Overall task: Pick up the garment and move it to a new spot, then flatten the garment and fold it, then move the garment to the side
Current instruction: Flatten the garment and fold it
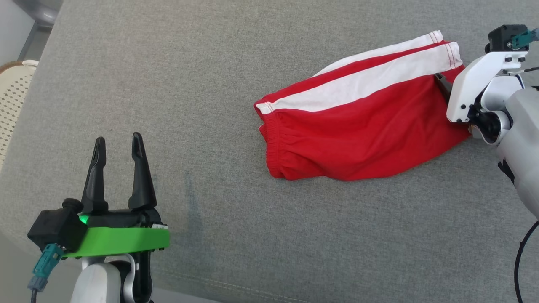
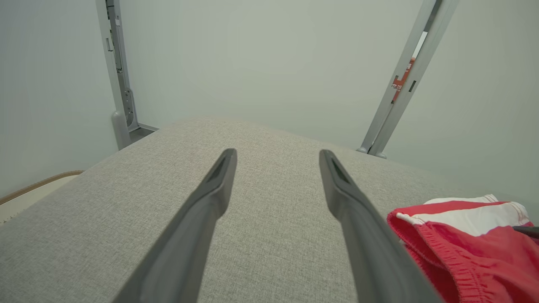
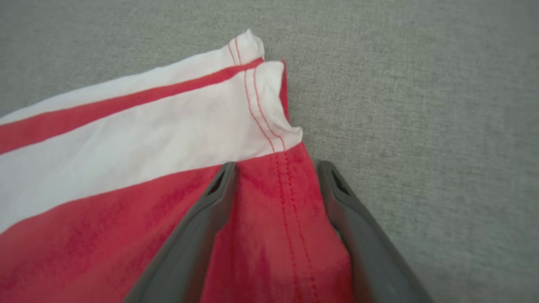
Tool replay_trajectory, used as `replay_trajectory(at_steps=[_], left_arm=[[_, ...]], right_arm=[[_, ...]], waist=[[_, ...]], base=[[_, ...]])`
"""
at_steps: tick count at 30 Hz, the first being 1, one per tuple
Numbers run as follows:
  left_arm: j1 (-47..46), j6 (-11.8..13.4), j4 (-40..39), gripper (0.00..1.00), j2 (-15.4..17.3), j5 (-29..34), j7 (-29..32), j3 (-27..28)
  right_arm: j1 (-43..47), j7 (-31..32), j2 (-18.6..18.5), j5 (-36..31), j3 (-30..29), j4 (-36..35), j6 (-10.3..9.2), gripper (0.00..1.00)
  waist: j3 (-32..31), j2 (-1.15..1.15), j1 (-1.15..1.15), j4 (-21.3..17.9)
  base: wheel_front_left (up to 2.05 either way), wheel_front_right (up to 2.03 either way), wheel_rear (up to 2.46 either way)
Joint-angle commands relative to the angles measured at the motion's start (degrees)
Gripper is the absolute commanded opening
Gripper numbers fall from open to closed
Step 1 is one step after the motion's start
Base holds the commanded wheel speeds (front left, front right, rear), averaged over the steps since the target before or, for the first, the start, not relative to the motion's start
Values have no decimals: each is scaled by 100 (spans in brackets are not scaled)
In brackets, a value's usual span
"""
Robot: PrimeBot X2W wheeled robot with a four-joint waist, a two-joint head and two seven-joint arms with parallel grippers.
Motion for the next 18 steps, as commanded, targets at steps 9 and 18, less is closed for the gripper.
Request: replay_trajectory(at_steps=[9, 18], left_arm=[[-35, -11, 41, 100, 10, -50, 1, 33], [128, -54, 110, 100, 11, 72, 1, 66]], right_arm=[[387, 58, 164, -18, 182, -134, 2, 0], [379, -697, -212, -182, -33, -34, -4, 0]], waist=[[-2, 0, 0, -106], [-391, 0, 0, -537]], base=[[0, 0, 0], [0, 0, 0]])
